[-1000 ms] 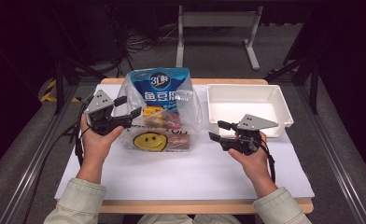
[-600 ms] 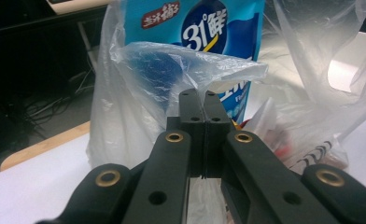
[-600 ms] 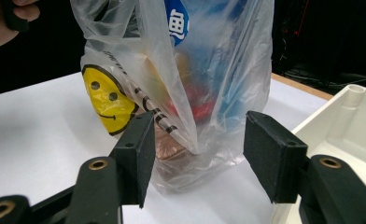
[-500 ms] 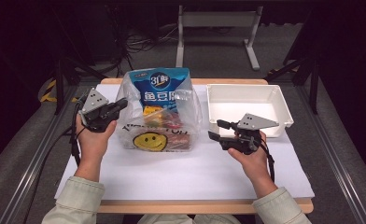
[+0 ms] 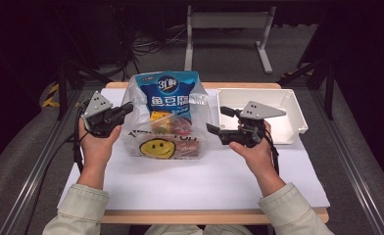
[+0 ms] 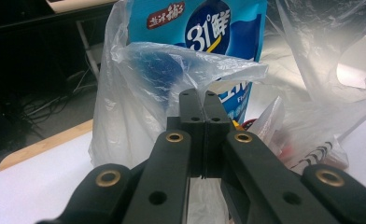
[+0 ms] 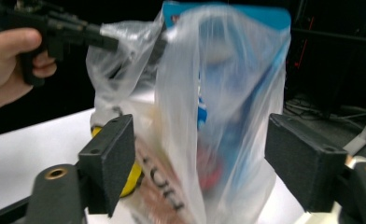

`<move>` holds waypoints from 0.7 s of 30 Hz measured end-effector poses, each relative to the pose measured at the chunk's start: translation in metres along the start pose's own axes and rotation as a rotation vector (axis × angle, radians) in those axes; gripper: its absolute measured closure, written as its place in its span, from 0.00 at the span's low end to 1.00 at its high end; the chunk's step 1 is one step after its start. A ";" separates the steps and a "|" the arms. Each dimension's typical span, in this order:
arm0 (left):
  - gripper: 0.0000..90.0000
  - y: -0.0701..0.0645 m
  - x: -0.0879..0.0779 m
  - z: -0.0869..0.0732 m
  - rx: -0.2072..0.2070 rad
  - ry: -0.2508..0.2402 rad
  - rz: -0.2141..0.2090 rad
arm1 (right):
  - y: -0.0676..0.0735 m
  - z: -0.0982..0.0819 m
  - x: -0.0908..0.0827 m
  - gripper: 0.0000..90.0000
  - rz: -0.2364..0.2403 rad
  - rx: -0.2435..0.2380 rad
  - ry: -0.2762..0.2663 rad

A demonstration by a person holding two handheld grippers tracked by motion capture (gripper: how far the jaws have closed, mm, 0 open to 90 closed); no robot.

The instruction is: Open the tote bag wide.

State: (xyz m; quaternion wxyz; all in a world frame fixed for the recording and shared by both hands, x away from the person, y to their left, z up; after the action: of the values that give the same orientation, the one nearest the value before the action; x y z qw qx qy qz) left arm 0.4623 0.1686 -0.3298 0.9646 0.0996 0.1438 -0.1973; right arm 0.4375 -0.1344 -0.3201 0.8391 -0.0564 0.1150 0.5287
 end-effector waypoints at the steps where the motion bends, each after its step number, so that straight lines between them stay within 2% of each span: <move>1: 1.00 0.000 0.000 0.000 0.000 0.001 -0.003 | -0.001 0.004 0.002 0.26 0.000 0.000 -0.006; 9: 1.00 0.002 0.001 -0.001 -0.002 0.005 -0.012 | -0.009 0.032 0.019 0.20 0.017 0.016 -0.042; 12: 1.00 0.002 0.000 0.000 -0.022 -0.005 -0.047 | -0.013 0.036 0.027 0.18 0.017 0.029 -0.035; 16: 1.00 0.004 0.001 0.000 -0.023 0.000 -0.055 | -0.018 0.039 0.032 0.19 0.009 0.031 -0.033; 19: 1.00 0.007 0.002 0.000 -0.021 0.008 -0.041 | -0.023 0.041 0.037 0.26 -0.035 0.037 -0.031; 21: 1.00 0.008 0.002 0.001 -0.023 0.006 -0.031 | -0.026 0.042 0.039 0.39 -0.043 0.033 -0.014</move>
State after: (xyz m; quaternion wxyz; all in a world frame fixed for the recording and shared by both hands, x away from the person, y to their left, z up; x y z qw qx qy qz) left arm 0.4681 0.1750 -0.3288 0.9622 0.0868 0.1503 -0.2101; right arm 0.4832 -0.1023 -0.2906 0.8520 -0.0415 0.1163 0.5088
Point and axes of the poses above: each handheld gripper's, and its own axes: x roughly forward along the jaws, z roughly out of its top, y roughly to its left, the point moved 7 cm from there along x, roughly forward along the jaws, and after that the axes turned 13 degrees about z, right-handed, at the moved point
